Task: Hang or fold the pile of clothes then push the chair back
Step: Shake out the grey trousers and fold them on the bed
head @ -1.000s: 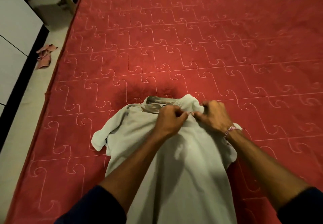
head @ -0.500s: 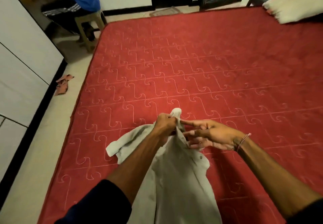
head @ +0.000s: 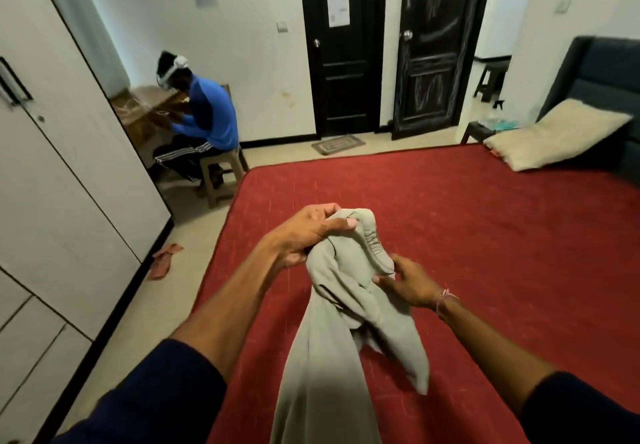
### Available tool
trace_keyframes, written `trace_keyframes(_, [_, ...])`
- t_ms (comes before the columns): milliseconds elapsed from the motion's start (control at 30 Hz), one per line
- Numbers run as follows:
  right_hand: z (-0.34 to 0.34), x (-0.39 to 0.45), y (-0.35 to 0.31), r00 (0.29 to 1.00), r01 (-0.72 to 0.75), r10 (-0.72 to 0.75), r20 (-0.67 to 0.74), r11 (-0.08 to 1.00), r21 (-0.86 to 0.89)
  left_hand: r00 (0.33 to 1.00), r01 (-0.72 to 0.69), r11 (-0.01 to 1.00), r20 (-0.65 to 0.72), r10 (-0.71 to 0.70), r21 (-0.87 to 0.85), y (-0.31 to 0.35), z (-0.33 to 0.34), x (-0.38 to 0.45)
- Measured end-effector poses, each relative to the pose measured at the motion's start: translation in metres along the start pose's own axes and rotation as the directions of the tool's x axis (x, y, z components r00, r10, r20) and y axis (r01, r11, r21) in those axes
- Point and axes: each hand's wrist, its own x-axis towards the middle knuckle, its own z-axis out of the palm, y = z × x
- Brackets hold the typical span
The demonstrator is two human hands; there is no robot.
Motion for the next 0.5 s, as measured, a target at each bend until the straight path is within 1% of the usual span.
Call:
trace_keyframes(67, [-0.021,0.005,-0.019,0.994,-0.015,0.020,-0.111,0.999,0.048,0.997,-0.077,0.996,0.009,0.077,0.043,0.035,-0.007,-0.019])
trace_keyframes(133, [-0.047,0.005,-0.041,0.967,-0.027,0.058,-0.249,0.991,0.129,0.987,-0.145,0.987,-0.064,0.150,0.068,0.064,-0.019,-0.040])
trace_keyframes(167, [-0.060,0.004,-0.053,0.950,-0.003,0.050,-0.308,0.988,0.154,0.979,-0.169,0.981,-0.097,0.178,0.090,0.076,-0.026,-0.050])
trace_keyframes(200, [-0.072,0.004,-0.063,0.935,0.034,0.026,-0.354,0.986,0.161,0.972,-0.184,0.973,-0.121,0.201,0.140,0.088,-0.033,-0.061])
trace_keyframes(267, [-0.099,-0.001,-0.088,0.902,0.123,-0.072,-0.426,0.988,0.094,0.957,-0.176,0.931,-0.168,0.238,0.320,0.110,-0.043,-0.084])
trace_keyframes(333, [-0.120,-0.009,-0.116,0.852,0.195,-0.174,-0.494,0.981,-0.009,0.923,-0.144,0.833,-0.232,0.308,0.534,0.127,-0.053,-0.106])
trace_keyframes(367, [-0.128,-0.013,-0.128,0.818,0.218,-0.217,-0.532,0.974,-0.062,0.890,-0.115,0.776,-0.283,0.358,0.620,0.133,-0.060,-0.112])
trace_keyframes(433, [-0.143,-0.021,-0.151,0.736,0.253,-0.327,-0.593,0.945,-0.207,0.789,-0.023,0.636,-0.377,0.486,0.772,0.140,-0.073,-0.123])
trace_keyframes(500, [-0.154,-0.030,-0.171,0.652,0.254,-0.437,-0.619,0.896,-0.364,0.687,0.078,0.498,-0.408,0.601,0.864,0.142,-0.080,-0.131])
